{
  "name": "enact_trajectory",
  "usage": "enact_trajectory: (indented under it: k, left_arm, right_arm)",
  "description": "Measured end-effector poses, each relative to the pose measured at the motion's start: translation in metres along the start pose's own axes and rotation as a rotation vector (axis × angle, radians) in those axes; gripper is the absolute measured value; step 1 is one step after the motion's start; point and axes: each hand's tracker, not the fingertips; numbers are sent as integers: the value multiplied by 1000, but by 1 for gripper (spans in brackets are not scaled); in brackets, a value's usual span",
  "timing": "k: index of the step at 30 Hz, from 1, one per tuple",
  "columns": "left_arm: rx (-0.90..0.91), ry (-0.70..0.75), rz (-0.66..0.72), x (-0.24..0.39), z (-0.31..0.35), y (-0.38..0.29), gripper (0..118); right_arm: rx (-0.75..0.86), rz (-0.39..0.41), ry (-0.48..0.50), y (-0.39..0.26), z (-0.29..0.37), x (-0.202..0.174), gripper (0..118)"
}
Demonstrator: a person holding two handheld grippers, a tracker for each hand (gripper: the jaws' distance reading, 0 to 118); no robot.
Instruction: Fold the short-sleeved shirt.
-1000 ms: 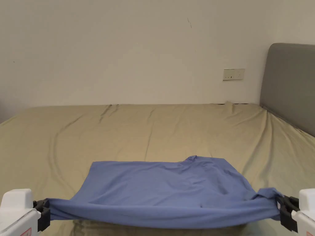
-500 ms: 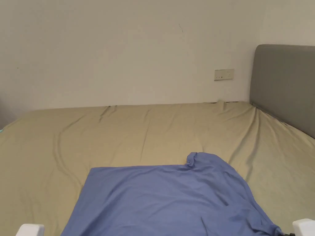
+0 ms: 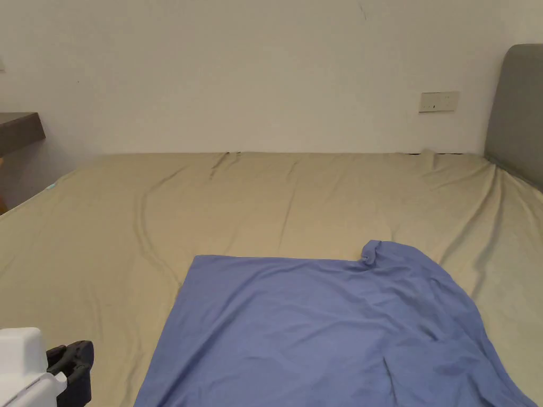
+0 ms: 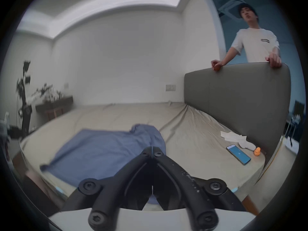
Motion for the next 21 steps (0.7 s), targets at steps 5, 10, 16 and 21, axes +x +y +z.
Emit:
enact_trajectory:
  k: [5,10,16,21]
  left_arm:
    - [-46,-62,-67,13,-14,-25,0]
    - [-256,-48,-158,12,-48,-44,0]
    - [-548,-108,-254,5,-96,-49,90]
    - [-620,-76,-420,14,-140,-75,106]
  right_arm:
    - [-19,111,105,-21,-1,-26,1]
    - [-55,95,100,-25,-5,-22,1]
    - [-58,80,107,-20,-12,-20,1]
    - [-57,63,143,-14,-26,-27,1]
